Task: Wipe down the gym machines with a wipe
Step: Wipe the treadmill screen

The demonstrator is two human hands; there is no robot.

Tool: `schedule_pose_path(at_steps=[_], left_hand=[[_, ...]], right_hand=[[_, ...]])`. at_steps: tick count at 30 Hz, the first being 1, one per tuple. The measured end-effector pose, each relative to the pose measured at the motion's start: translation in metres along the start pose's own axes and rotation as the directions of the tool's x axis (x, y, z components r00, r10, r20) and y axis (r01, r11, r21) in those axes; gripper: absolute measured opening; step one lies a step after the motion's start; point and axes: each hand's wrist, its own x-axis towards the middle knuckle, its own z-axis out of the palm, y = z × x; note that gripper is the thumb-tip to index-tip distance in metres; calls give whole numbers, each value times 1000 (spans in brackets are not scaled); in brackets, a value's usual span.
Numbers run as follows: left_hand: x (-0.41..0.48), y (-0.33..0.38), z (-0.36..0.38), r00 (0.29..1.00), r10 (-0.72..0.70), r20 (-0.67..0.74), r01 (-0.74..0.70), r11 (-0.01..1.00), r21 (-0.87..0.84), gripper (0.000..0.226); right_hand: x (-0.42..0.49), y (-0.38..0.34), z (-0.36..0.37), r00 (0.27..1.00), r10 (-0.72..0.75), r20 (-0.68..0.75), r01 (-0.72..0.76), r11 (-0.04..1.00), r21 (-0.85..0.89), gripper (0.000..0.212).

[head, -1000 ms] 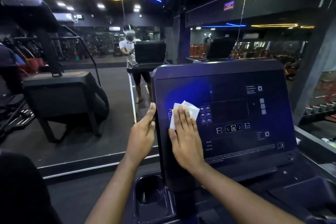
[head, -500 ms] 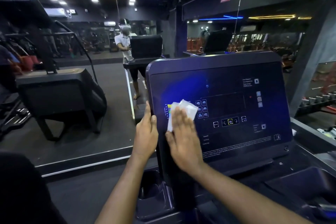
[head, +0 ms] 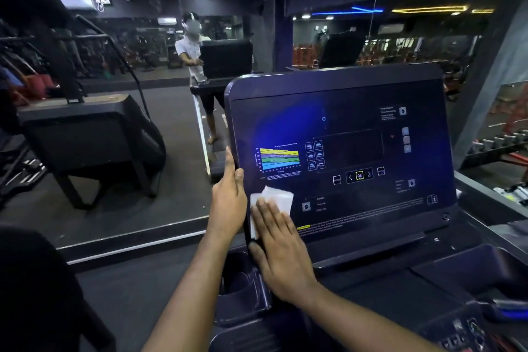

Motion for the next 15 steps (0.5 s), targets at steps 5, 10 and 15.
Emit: schedule_pose_path(at_steps=[5,10,15], left_hand=[[1,-1,2,1000,-10,-20,10,1000,7,56],[0,2,5,999,-34,-31,34,999,-2,55],[0,1,6,999,-29,-40,29,1000,5,55]], right_hand=[[15,40,-14,969,191,-159,-194,981,-2,60],[51,32,-26,897,359,-259,-336,933,129,64],[-27,7,0,999,-8,42,8,1000,13,61]])
